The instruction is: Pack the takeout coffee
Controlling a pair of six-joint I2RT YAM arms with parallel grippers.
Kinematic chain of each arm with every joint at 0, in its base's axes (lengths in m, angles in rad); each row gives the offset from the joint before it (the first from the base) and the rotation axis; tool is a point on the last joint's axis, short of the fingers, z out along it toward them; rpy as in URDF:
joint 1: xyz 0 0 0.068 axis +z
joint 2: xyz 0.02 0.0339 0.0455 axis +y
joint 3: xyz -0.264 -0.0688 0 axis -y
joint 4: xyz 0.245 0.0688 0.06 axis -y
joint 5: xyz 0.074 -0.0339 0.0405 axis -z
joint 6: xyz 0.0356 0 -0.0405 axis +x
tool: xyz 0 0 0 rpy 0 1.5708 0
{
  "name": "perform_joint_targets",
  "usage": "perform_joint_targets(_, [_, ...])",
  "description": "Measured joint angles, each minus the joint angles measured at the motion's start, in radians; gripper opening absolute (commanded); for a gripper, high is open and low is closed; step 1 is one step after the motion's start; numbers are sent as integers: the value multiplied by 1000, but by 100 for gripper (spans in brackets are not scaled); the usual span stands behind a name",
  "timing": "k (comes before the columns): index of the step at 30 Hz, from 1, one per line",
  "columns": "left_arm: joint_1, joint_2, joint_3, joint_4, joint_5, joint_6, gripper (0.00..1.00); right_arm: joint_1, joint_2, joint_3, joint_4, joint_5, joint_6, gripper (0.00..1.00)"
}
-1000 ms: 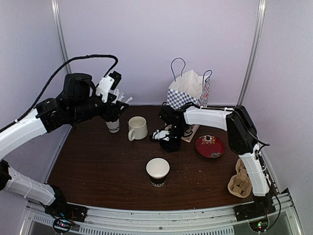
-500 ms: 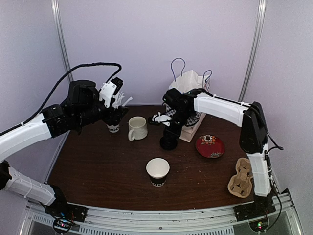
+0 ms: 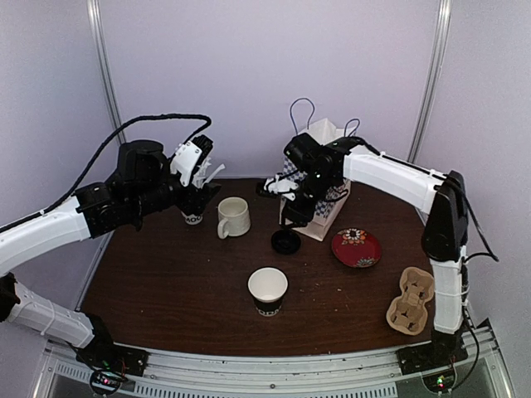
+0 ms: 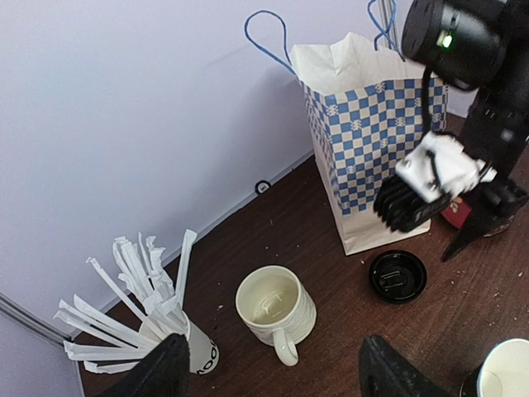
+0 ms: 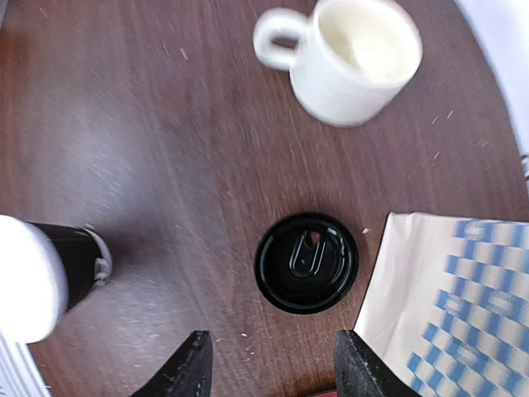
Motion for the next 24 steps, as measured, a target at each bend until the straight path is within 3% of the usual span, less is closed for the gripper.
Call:
perform_joint_targets(8, [0,0,0,6,5,5,73,-1,270,65,-65,89,-40,43])
perform_joint_targets(24, [0,0,0,5,42,5,73,-1,303,84,-62,128,-122,43])
